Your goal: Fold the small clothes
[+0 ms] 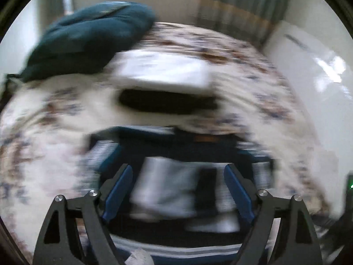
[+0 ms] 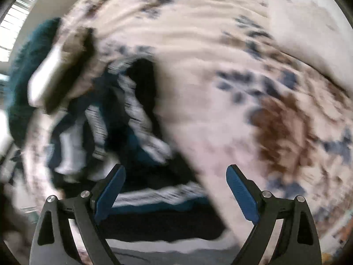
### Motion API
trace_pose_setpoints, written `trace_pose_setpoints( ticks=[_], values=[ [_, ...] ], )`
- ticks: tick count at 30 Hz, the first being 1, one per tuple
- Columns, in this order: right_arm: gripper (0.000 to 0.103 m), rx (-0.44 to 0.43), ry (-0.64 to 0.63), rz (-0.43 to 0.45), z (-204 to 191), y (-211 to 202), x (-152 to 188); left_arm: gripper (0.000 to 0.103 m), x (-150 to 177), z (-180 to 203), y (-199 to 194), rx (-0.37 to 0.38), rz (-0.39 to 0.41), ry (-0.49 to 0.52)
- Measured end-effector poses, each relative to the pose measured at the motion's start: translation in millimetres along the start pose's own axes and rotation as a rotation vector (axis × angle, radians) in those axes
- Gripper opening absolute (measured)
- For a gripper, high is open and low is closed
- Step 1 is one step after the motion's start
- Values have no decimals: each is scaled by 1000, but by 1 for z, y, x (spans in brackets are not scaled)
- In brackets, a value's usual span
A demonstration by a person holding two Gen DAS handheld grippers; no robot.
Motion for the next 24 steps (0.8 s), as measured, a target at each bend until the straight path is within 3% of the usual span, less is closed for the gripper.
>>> trace_pose_setpoints(
  ticks=[3,5,9,12,15,19,22,24],
  values=[
    [90,-56,-61,22,-36,12,-26,84,6,-62,6,-147,-22,-28],
    [87,-84,-94,15,-61,30,-43,84,11,-98,12,-206,-54,-75],
    [71,-3,-143,-45,-96,82,-75,84,22,-161,20,-281,-98,-218],
    [5,40,-172,-123,-107,117,-83,84,28,-189,27,-286,-126,-323],
    [4,100,-195,-40,-114,97,-79,84,32,-204,32,-248,-154,-406],
    [4,132,-171,43,-107,46,-72,84,32,-205,45,-183,-191,-425],
    [4,230,-154,29,-87,31,-71,84,31,-196,63,-133,-231,-402],
    [5,255,-157,-39,-74,40,-71,84,31,-193,74,-109,-253,-396]
  ],
)
Point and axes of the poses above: each gripper's, at about its wrist camera, not at the fingertips, and y roughly the way its jaws point, z to its right, x to its underside, the point moved 1 cm from there along y, roughly the way its jaws point, and after that the axes turned 9 degrees about -y, right-handed, at the moved point
